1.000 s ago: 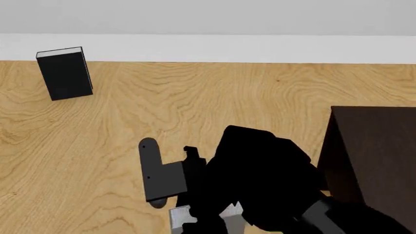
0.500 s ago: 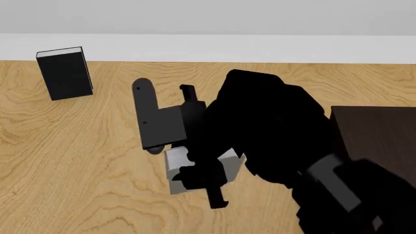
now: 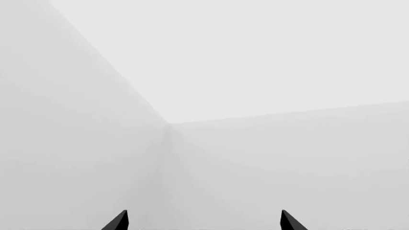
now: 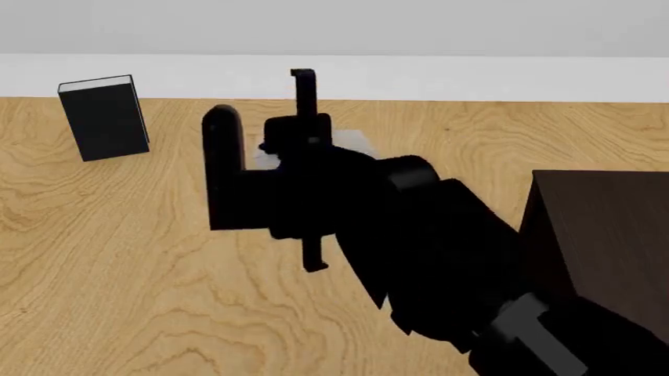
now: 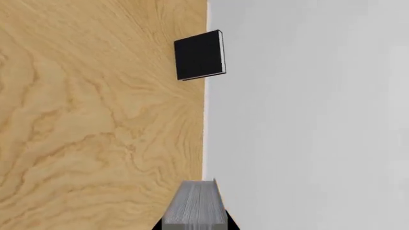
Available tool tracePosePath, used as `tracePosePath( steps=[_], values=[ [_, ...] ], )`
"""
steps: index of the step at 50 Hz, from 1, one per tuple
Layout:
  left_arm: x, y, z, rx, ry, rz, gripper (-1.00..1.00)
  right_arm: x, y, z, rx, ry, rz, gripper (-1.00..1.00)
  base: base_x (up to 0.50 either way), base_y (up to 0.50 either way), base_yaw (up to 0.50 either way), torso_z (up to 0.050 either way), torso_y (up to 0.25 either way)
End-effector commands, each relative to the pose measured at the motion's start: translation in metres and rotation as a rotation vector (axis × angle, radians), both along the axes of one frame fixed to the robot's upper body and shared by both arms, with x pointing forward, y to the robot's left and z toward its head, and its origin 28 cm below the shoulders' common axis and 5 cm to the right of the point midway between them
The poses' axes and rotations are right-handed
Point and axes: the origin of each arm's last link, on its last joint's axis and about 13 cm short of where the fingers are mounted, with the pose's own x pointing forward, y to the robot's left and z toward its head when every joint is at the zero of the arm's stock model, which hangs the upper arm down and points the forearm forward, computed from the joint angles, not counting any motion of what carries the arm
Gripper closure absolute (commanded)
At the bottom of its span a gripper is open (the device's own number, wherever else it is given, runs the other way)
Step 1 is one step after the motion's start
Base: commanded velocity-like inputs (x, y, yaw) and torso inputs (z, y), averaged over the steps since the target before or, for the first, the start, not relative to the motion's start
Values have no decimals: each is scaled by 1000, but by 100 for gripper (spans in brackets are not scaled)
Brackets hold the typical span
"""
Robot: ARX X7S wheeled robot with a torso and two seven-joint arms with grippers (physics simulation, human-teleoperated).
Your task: Pick up the book on the right and place it on the cabinet shelf.
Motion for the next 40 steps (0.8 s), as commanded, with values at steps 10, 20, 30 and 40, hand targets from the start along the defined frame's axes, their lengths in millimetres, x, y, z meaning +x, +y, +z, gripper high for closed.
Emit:
tracePosePath(
  steps=[10,20,30,40],
  values=[
    [2,-4,1,6,4,-9,-100,-40,5,-37,51,-485,-32,100,0,0,0,0,1],
    [3,-5,2,9,7,-15,-100,-61,2,-54,78,-573,-99,100,0,0,0,0,1],
    [6,-7,1,7,9,-30,-100,-79,1,-86,75,-661,-152,100,0,0,0,0,2],
    [10,-10,0,8,11,-41,-100,-99,-2,-114,41,-668,-149,100,0,0,0,0,1]
  ],
)
